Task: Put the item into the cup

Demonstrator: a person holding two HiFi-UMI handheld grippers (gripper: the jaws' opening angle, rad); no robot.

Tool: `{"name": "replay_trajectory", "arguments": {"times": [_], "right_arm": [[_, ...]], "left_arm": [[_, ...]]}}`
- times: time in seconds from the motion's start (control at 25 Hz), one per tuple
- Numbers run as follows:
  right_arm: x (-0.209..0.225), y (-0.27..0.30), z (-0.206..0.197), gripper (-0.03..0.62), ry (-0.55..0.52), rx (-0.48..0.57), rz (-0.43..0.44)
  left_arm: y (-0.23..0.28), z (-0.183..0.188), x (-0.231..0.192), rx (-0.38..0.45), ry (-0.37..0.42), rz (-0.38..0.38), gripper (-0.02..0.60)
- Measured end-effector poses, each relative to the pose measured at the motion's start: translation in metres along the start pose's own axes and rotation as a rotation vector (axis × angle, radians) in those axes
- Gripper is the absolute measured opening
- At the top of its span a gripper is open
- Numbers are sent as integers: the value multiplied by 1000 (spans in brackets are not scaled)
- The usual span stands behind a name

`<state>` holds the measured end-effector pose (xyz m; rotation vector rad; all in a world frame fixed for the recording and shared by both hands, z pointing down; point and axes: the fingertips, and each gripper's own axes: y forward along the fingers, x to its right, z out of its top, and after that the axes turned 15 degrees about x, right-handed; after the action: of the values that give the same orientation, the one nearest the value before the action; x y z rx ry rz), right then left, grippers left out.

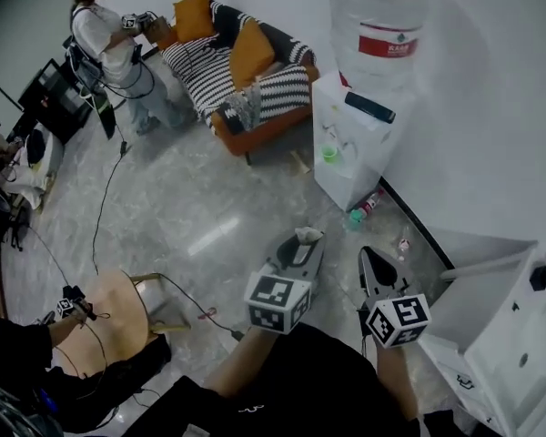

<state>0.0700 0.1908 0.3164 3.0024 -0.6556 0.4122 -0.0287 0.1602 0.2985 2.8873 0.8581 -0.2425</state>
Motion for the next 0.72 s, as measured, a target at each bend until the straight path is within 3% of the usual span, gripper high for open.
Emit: {"name": "replay_trajectory", "arguments": {"times": [0.24,0.48,0.72], "right_arm": [[19,33,-27,10,20,-100,-20],[31,87,-22,9,10,-130,-7],[48,152,-15,9,35,-143,-46]], "left_arm": [[35,-30,-35,-76,-43,14,112],[71,-32,-65,-114,-62,13,112],[118,-31,-101,-159,-75,-15,112]]}}
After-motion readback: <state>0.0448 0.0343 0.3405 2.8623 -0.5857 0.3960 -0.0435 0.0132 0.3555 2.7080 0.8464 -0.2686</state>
